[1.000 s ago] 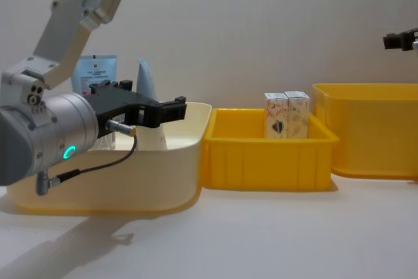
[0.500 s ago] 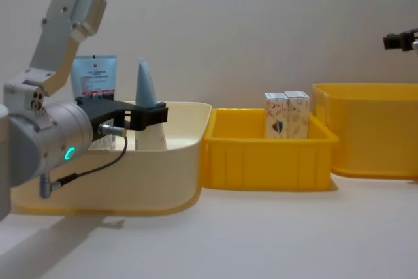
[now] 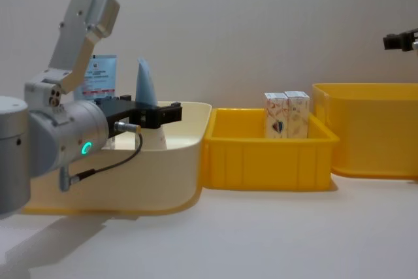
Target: Bimanual collaborative sorting of washing and personal care products
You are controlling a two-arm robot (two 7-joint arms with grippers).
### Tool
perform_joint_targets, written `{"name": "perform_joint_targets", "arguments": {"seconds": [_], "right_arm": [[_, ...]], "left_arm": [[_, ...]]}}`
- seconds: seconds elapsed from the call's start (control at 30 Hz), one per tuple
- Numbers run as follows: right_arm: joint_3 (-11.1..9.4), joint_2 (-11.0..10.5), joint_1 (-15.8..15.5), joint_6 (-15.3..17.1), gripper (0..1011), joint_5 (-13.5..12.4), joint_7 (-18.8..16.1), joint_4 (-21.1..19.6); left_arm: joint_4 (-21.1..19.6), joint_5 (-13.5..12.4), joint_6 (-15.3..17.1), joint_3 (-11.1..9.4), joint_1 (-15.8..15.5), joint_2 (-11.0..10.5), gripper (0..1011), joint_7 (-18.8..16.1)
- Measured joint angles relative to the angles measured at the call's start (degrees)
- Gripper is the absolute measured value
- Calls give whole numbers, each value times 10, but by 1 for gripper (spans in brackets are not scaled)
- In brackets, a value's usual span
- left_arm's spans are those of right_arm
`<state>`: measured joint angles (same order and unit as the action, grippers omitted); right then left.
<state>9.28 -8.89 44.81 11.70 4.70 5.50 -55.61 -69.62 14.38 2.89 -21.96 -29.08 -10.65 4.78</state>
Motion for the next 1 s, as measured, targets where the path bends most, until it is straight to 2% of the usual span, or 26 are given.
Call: {"name": "perform_joint_targets", "arguments": {"seconds": [0.17,0.53,0.57,0.6,0.73,0.8,1.0], "right_arm": [[0,0,0,0,1001,0,0,0],[0,0,0,0,1001,0,0,0],[0,0,0,0,1001,0,0,0],[0,0,0,0,1001,0,0,0],[0,0,0,0,1001,0,0,0],[0,0,0,0,1001,0,0,0],[0,0,0,0,1001,0,0,0]], "left_arm": [[13,1,-3,-1,-9,4,968,10],[27,2,-5,-3,-19,8,670,21],[27,2,-5,-3,-20,9,605,21],[28,2,-5,-3,-21,9,605,22],[31,3,-6,-3,-22,10,482,24],[32,3,-6,-3,-23,10,382,25],[33,3,-6,-4,-24,11,297,26]]}}
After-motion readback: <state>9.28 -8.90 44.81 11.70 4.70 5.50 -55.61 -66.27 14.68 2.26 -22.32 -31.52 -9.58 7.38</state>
